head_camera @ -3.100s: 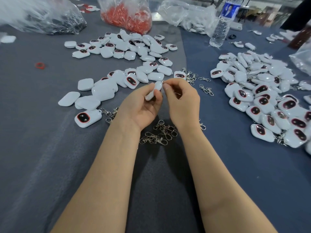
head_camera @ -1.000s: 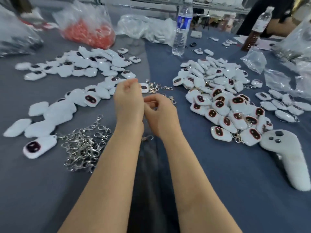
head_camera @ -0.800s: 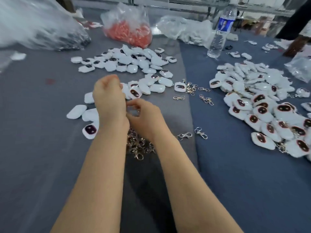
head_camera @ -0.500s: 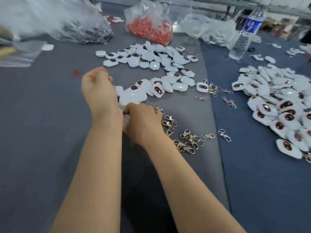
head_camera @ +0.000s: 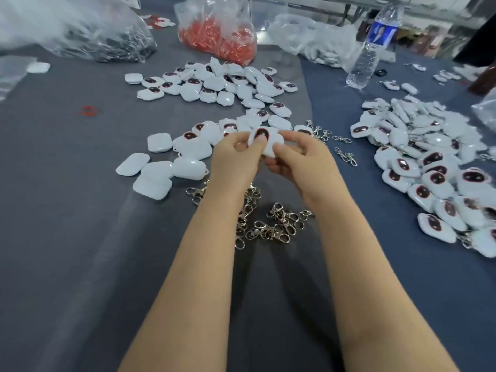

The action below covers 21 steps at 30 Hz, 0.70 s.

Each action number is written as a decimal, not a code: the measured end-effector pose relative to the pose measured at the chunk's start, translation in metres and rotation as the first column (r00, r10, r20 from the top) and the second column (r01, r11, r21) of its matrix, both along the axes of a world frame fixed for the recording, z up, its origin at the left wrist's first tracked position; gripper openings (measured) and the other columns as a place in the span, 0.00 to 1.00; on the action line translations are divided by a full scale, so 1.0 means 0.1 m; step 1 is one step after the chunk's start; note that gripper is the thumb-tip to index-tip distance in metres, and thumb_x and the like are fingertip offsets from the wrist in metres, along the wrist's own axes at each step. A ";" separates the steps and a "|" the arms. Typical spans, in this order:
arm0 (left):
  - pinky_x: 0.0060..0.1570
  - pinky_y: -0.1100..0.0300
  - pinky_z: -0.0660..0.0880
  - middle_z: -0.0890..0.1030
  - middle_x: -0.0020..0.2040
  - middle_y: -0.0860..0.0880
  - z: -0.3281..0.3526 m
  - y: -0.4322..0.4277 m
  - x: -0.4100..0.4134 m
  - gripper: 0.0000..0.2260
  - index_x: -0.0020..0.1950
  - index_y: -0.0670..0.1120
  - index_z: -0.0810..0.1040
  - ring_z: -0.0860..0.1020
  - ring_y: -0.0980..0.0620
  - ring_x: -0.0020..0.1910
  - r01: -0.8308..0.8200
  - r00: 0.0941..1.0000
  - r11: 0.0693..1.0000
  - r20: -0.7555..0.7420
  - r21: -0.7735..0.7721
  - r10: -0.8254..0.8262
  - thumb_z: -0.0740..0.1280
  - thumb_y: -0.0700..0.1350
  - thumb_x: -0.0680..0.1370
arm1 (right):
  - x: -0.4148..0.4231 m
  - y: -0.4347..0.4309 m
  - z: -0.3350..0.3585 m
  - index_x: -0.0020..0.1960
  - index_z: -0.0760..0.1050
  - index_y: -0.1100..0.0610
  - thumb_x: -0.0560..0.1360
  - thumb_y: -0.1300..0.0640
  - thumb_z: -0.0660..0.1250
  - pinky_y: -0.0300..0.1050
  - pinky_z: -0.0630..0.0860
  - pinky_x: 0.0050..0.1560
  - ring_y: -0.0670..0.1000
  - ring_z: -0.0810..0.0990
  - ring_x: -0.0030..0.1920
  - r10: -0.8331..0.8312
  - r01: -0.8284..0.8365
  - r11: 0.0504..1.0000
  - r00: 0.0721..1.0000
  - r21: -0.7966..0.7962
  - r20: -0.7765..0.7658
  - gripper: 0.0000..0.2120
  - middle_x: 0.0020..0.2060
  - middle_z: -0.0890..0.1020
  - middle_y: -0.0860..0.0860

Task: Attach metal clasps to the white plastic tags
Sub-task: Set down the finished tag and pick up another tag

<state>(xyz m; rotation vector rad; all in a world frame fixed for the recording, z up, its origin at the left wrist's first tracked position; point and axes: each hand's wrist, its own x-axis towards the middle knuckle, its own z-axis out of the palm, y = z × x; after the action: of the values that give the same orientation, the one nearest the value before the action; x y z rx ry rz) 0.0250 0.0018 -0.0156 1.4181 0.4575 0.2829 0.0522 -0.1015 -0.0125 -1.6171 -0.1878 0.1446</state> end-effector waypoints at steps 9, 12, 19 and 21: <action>0.40 0.66 0.79 0.79 0.55 0.42 -0.07 0.04 0.07 0.12 0.61 0.44 0.71 0.80 0.56 0.40 -0.143 0.985 0.940 0.049 -0.309 0.166 0.65 0.38 0.78 | -0.11 -0.02 -0.11 0.47 0.76 0.54 0.72 0.45 0.70 0.46 0.74 0.47 0.51 0.78 0.46 0.226 -0.072 0.568 0.972 -0.820 0.071 0.13 0.44 0.81 0.50; 0.40 0.66 0.79 0.78 0.57 0.44 -0.08 0.05 0.05 0.15 0.64 0.46 0.71 0.81 0.54 0.44 -0.149 0.981 0.934 0.070 -0.326 0.181 0.64 0.37 0.78 | -0.17 0.07 -0.11 0.45 0.73 0.52 0.75 0.49 0.68 0.45 0.73 0.47 0.53 0.77 0.48 0.311 -0.125 0.529 0.949 -0.840 0.054 0.07 0.42 0.77 0.49; 0.39 0.66 0.79 0.80 0.53 0.40 -0.06 0.05 0.03 0.07 0.54 0.37 0.75 0.84 0.53 0.41 -0.131 0.981 0.894 0.072 -0.428 0.179 0.60 0.34 0.77 | -0.02 -0.05 -0.19 0.45 0.75 0.55 0.77 0.55 0.66 0.40 0.73 0.43 0.47 0.79 0.40 -0.037 0.090 0.892 0.991 -0.443 0.126 0.04 0.39 0.81 0.48; 0.37 0.66 0.78 0.76 0.58 0.39 -0.04 0.04 0.03 0.12 0.60 0.38 0.70 0.84 0.52 0.41 -0.119 0.980 0.882 0.089 -0.455 0.178 0.59 0.33 0.77 | 0.02 -0.08 -0.18 0.45 0.75 0.56 0.77 0.59 0.66 0.42 0.77 0.44 0.47 0.80 0.39 -0.120 0.116 0.988 0.992 -0.100 -0.042 0.03 0.38 0.82 0.50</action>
<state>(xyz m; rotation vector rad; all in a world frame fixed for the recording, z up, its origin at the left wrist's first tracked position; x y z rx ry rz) 0.0278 0.0056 -0.0201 0.9074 0.4900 0.3643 0.0540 -0.1092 -0.0301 -1.7151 -0.0487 0.1024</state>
